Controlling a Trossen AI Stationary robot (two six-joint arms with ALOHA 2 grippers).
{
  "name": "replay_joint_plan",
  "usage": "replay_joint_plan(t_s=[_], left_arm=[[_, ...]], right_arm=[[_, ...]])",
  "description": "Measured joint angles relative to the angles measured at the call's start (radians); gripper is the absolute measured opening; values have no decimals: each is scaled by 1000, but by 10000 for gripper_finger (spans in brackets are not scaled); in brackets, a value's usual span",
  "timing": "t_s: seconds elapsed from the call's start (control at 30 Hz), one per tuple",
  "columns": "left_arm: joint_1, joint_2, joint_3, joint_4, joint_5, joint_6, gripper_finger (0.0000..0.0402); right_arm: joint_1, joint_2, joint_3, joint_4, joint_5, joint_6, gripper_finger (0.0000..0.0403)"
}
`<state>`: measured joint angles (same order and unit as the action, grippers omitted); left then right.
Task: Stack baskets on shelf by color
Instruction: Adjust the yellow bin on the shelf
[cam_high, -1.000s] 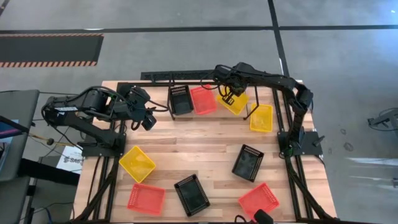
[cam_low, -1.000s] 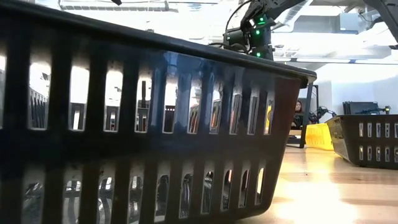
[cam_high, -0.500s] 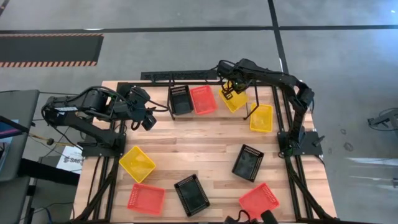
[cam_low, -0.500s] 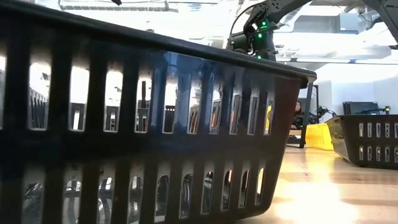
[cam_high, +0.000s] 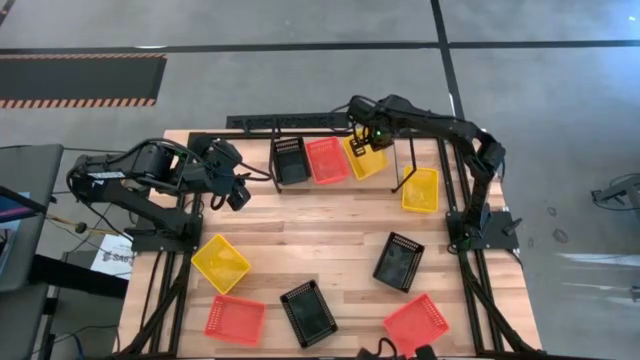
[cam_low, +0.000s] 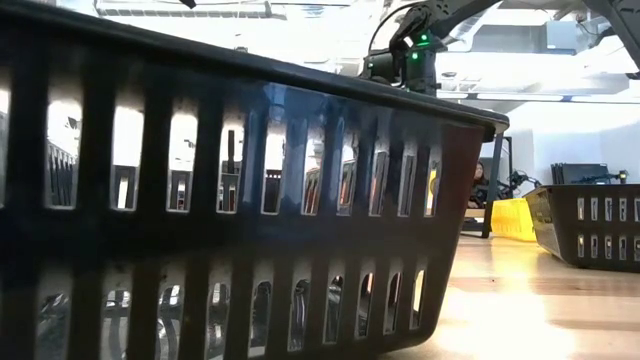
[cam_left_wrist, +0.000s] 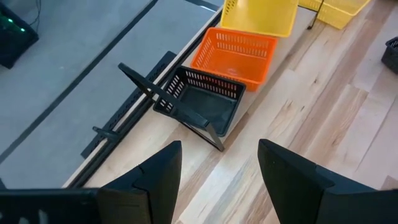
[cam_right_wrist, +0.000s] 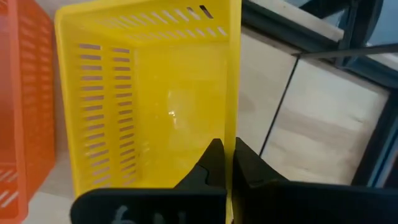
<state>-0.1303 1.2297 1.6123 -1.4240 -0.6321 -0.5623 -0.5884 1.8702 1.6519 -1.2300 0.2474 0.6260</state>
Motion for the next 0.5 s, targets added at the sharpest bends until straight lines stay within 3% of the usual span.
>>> replay_joint_plan(t_s=[0.5], left_arm=[[0,0,0,0,1,2,201]], right_arm=[[9,-7,-201,221,-109,62,4]])
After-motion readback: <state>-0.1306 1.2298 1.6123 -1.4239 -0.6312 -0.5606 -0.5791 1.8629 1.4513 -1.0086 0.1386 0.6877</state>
